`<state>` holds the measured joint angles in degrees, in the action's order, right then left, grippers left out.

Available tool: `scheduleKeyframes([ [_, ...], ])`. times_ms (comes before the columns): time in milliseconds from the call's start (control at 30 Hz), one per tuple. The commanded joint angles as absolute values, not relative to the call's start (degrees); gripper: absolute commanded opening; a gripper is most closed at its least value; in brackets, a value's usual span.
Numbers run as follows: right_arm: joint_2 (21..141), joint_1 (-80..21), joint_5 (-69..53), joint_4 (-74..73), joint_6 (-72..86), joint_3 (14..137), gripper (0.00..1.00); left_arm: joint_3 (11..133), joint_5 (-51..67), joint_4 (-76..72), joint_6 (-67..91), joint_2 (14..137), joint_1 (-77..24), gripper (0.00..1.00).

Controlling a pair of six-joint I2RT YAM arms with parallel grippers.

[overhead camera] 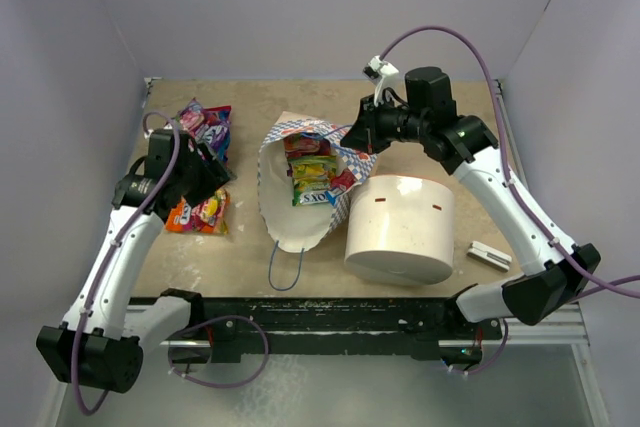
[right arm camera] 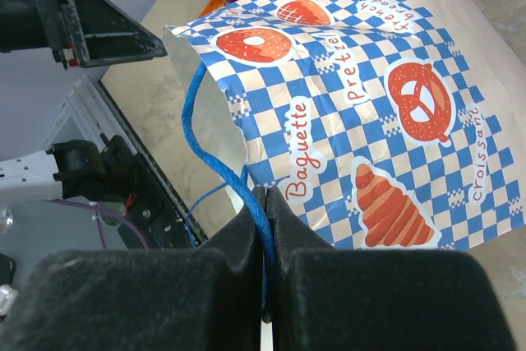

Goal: Take the snacks out of the paper bag
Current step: Place the snack at the center of the board, then take out the snack from the paper bag.

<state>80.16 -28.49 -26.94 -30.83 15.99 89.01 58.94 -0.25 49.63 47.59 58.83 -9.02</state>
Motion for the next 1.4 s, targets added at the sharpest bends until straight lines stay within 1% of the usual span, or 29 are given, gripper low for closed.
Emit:
scheduleKeyframes([
  [0, 78.8, -28.7, -29.7, -28.3, 16.7, 89.1, 0.0, 63.8, 9.3, 43.1, 45.5, 57.2, -9.0, 0.66],
  [67, 78.7, -28.7, -30.0, -28.0, 16.8, 88.9, 0.0, 65.4, 8.4, 40.6, 45.0, 55.8, -11.6, 0.63],
  [133, 78.5, -28.7, -30.1, -27.8, 16.9, 88.6, 0.0, 68.1, 1.6, 41.1, 44.2, 55.5, -18.4, 0.63],
  [200, 78.5, -28.7, -30.2, -27.6, 17.1, 88.6, 0.0, 70.8, -2.0, 42.2, 43.7, 56.3, -23.7, 0.61],
  [300, 78.7, -28.7, -30.4, -27.4, 17.2, 88.7, 0.0, 71.0, -7.1, 40.6, 44.6, 56.5, -32.7, 0.59],
  [367, 78.8, -28.6, -30.5, -27.4, 17.3, 88.9, 0.0, 71.0, -14.1, 40.1, 45.0, 57.0, -40.8, 0.57],
  [467, 78.9, -28.7, -30.4, -27.5, 17.3, 89.3, 0.0, 72.1, -28.0, 41.9, 46.0, 61.1, -54.2, 0.57],
  [500, 78.9, -28.7, -30.4, -27.7, 17.4, 89.4, 0.0, 72.9, -31.1, 42.6, 45.9, 63.5, -57.6, 0.57],
  [567, 78.7, -28.7, -30.1, -27.8, 17.3, 89.4, 0.0, 74.6, -33.1, 43.1, 45.1, 68.6, -61.3, 0.59],
  [600, 78.7, -28.6, -30.0, -28.0, 17.3, 89.3, 0.0, 75.4, -33.1, 43.7, 45.2, 70.9, -61.8, 0.58],
  [667, 78.6, -28.7, -29.8, -28.2, 17.3, 89.3, 0.0, 74.8, -33.1, 41.4, 43.8, 73.5, -62.0, 0.53],
  [800, 78.6, -28.7, -29.6, -28.5, 17.3, 89.5, 0.0, 69.8, -32.3, 34.1, 40.6, 73.9, -60.4, 0.46],
  [867, 78.7, -28.6, -29.5, -28.5, 17.3, 89.6, 0.0, 66.7, -30.2, 31.0, 40.9, 74.0, -58.5, 0.38],
  [933, 78.9, -28.7, -29.5, -28.5, 17.3, 89.6, 0.0, 63.6, -29.0, 28.8, 42.2, 74.9, -57.1, 0.28],
  [967, 78.9, -28.7, -29.5, -28.4, 17.4, 89.7, 0.0, 62.0, -28.8, 27.7, 42.8, 75.6, -56.7, 0.26],
  [1167, 79.1, -28.7, -29.1, -28.9, 17.3, 90.1, 0.0, 58.1, -28.1, 21.3, 41.1, 82.9, -55.4, 0.22],
  [1367, 79.1, -28.7, -29.0, -29.2, 17.3, 90.0, 0.0, 59.1, -28.4, 16.3, 36.0, 91.8, -52.1, 0.17],
])
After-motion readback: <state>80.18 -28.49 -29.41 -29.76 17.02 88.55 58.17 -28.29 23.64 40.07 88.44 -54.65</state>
